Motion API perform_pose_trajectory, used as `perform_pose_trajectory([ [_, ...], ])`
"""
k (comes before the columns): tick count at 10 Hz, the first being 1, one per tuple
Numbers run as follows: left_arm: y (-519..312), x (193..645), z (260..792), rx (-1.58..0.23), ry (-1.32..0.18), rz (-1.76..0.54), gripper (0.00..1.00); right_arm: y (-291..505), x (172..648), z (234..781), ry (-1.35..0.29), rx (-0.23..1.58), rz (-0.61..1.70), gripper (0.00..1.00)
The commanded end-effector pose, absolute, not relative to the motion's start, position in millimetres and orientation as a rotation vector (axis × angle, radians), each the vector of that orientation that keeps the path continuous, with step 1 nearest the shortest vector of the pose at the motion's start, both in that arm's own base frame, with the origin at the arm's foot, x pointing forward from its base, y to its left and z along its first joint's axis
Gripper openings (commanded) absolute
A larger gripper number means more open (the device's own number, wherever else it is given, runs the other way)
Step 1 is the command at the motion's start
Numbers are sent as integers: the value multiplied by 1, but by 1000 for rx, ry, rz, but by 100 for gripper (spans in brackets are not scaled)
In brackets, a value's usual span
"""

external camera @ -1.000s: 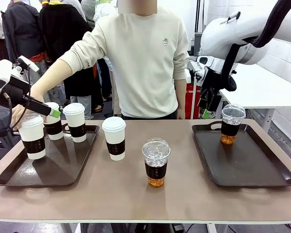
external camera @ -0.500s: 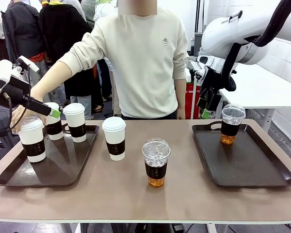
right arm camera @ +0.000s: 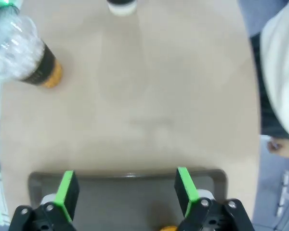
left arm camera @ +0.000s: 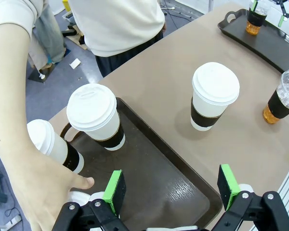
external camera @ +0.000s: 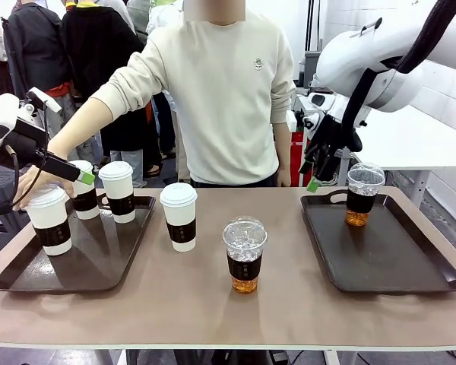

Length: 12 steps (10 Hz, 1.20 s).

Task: Distribute the coffee onto the tray.
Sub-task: Pick up another iced Americano from the middle of the table and place it on the right Handle tray.

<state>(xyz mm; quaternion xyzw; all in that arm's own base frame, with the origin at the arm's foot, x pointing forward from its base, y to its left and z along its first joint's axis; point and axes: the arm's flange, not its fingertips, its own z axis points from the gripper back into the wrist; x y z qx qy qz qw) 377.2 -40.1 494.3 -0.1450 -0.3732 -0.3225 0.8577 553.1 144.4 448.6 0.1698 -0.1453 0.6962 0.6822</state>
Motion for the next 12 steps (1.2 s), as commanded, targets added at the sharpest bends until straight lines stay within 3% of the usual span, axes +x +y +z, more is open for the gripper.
perform_pose_trajectory([
  [1, -39, 378, 494, -312, -781, -677, 100, 133, 528, 428, -446, 467, 1536, 100],
  [6, -39, 378, 494, -312, -781, -677, 100, 125, 474, 388, -699, 629, 1486, 100],
  [12, -39, 378, 494, -312, -781, -677, 100, 129, 463, 355, -742, 756, 1468, 100],
])
